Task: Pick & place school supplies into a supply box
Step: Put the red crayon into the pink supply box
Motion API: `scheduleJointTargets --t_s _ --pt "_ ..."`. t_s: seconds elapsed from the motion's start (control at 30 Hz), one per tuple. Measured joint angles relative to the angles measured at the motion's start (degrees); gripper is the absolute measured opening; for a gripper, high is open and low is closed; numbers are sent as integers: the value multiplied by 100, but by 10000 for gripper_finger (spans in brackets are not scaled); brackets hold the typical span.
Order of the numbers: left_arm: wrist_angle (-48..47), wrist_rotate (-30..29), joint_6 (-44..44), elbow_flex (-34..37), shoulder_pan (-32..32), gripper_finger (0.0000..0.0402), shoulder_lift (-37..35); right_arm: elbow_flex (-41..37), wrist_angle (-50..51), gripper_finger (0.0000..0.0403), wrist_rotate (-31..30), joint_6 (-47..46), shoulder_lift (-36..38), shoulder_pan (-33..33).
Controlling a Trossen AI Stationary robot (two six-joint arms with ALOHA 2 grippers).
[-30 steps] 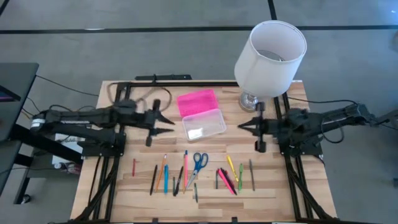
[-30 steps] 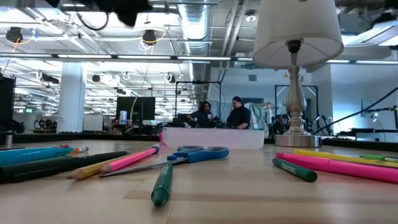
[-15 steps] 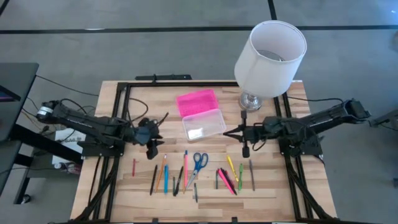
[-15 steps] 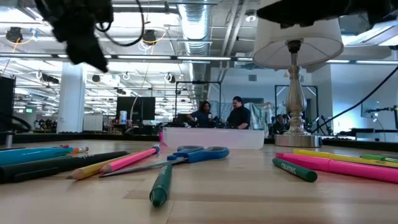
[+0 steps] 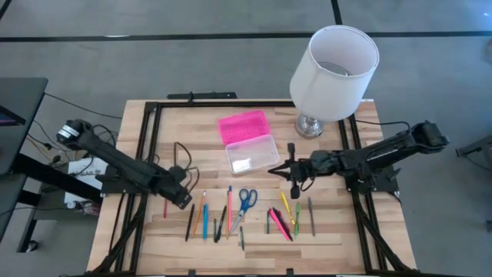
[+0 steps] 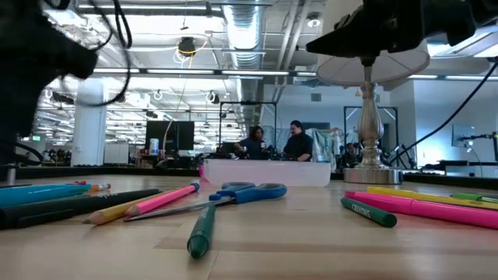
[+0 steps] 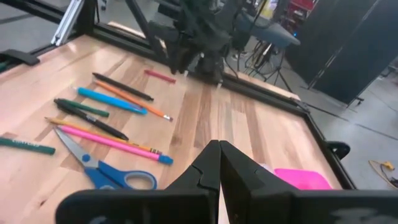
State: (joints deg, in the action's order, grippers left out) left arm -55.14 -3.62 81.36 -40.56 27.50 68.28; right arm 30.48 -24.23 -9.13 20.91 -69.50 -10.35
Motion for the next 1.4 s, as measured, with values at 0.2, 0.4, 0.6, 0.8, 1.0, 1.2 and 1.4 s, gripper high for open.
scheduleJointTargets --t_s 0.2,0.4,0.6,0.8,1.0,1.2,1.4 --pt "-194 973 393 0 302 114 687 0 -272 0 2 -8 -143 -2" --pt "-177 817 616 9 538 114 884 0 -326 0 2 -164 -146 0" --pt "-297 542 1205 48 882 114 888 0 -286 0 4 -208 -146 -2" --pt "-308 348 1608 48 1131 114 1133 0 -284 0 10 -206 -146 -2" --pt "-235 338 1646 48 1175 114 1542 0 -284 0 11 -205 -146 -2" --pt "-46 381 1811 177 1177 114 1625 0 -280 0 11 -295 -144 -9" --pt "469 398 2122 461 1287 114 1579 0 -184 0 13 -295 -144 -13"
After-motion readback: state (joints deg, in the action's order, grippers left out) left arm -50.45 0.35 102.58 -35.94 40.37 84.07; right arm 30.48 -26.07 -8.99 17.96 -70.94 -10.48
